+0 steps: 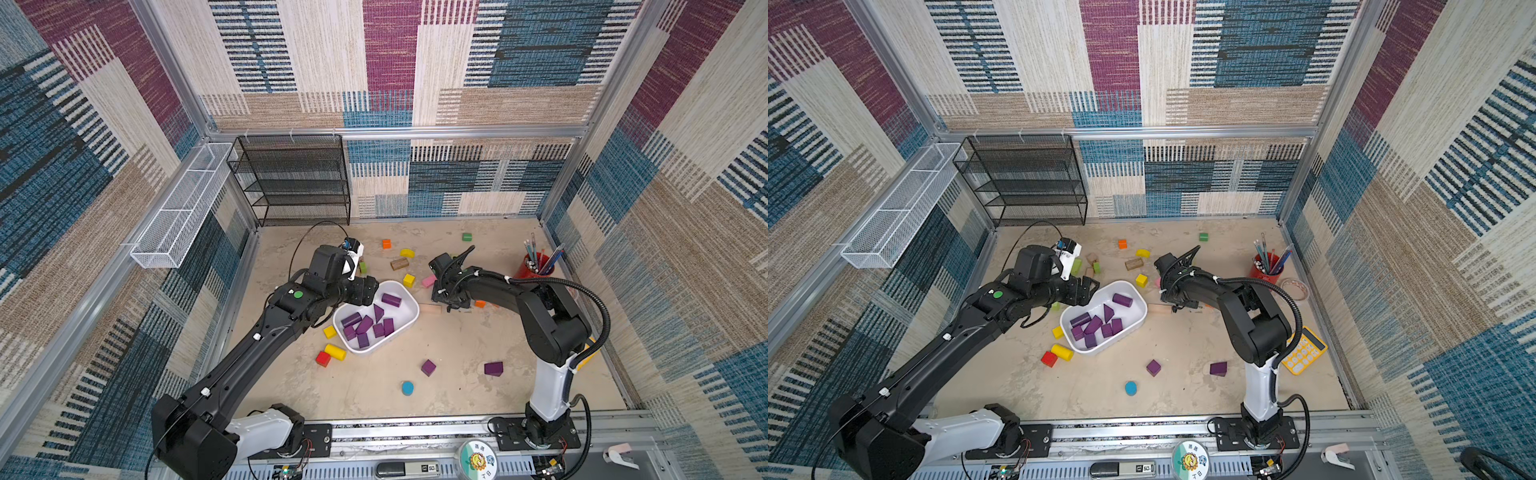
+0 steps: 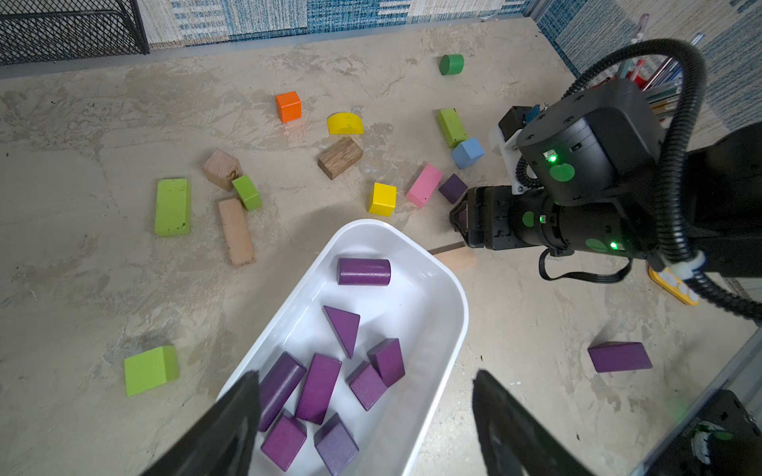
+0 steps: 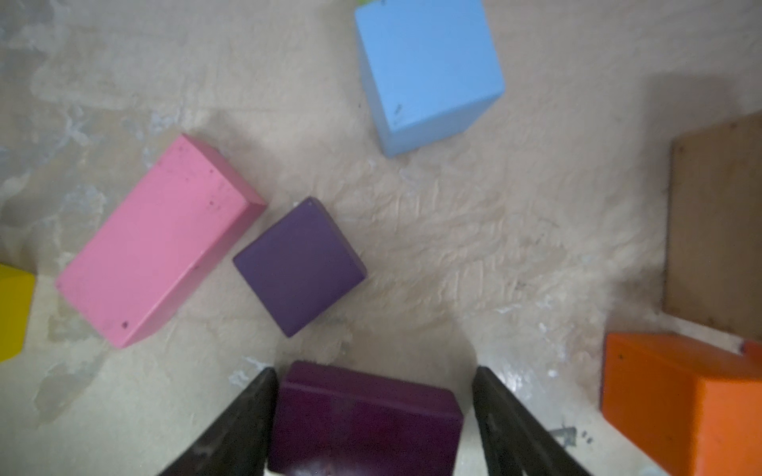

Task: Pick purple bricks into the storage bin
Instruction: Pick up the building block from the center of the board.

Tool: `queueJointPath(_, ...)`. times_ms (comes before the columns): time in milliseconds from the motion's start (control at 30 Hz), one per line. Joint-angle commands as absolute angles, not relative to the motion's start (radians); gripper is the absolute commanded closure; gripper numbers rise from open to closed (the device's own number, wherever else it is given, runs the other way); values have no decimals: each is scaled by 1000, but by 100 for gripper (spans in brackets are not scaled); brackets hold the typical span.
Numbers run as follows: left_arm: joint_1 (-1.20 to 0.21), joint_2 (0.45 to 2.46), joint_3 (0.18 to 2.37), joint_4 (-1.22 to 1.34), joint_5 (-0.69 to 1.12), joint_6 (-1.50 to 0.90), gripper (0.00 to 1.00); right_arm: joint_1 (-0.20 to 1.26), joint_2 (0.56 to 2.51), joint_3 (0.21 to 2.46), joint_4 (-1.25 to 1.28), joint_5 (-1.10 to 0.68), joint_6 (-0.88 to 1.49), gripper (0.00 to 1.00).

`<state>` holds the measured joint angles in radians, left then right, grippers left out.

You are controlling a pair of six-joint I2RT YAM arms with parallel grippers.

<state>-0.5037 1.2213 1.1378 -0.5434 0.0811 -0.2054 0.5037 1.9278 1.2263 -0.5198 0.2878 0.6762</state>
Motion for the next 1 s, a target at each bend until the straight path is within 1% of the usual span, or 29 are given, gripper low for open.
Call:
queueJointPath(0,-502,1220,1140,-533,75,-175,18,505,1935,1222,-527,251,683,29)
queueJointPath(233,-502,1221,1141,-534,74,-174,18,512,1922,1204,-527,259,678,36)
queueJointPath(533,-502,1223,1140,-533,73,-172,18,540,1917,1234,-554,311,637,37)
queueJointPath(967,-497,1239,1146,-539,64,-164,18,561,1848,1241,-577,351,598,38)
